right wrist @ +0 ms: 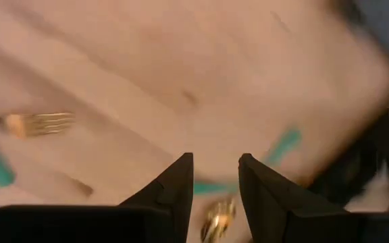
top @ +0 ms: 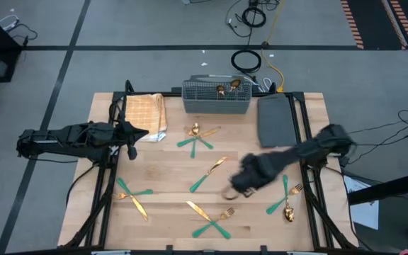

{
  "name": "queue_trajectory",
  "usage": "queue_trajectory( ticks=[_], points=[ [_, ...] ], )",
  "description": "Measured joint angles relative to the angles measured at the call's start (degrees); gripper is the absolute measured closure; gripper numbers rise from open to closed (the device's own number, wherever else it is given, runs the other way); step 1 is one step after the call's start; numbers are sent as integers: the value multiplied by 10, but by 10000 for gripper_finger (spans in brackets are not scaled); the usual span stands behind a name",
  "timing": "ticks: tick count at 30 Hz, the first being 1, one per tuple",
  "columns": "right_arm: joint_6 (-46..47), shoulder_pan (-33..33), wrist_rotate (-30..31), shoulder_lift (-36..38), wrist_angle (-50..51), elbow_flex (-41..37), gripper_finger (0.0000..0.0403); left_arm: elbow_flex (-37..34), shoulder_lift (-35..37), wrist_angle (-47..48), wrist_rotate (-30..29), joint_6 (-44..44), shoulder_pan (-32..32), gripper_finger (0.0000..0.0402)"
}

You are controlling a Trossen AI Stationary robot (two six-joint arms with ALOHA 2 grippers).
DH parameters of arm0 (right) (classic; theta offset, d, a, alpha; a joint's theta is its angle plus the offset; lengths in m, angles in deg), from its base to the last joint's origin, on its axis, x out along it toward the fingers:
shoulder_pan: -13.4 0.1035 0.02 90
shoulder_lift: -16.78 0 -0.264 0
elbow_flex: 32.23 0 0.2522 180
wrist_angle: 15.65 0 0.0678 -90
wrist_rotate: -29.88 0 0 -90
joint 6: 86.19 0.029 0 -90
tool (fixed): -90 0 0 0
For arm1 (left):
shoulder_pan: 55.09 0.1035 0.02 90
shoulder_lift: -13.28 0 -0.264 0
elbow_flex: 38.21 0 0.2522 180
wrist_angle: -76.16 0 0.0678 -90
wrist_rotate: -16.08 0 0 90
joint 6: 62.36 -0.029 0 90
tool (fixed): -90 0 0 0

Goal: Sort silverware
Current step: Put the fork into the right section of the dish rack

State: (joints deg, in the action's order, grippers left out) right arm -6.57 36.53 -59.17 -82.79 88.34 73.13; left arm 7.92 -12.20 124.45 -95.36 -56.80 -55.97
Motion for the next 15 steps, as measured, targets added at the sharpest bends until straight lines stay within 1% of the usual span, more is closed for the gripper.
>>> queue_trajectory(
  ticks=[4,7,8,10,12,14,15],
  points=[
    [273,103,-17,80,-4,-102,293,0,0,0,1,0,0,381],
    [465,176,-20,122,-49,-149,292,0,0,0,2,0,0,381],
    [514,197,-17,129,-71,-162,291,0,0,0,2,0,0,381],
    [574,232,-12,137,-116,-183,286,0,0,0,2,0,0,381],
    [589,250,-32,139,-149,-202,280,0,0,-1,2,0,0,381],
    [595,257,-57,134,-174,-221,273,0,0,-1,2,0,0,381],
    [595,257,-59,130,-192,-233,269,0,0,-1,2,0,0,381]
  ],
)
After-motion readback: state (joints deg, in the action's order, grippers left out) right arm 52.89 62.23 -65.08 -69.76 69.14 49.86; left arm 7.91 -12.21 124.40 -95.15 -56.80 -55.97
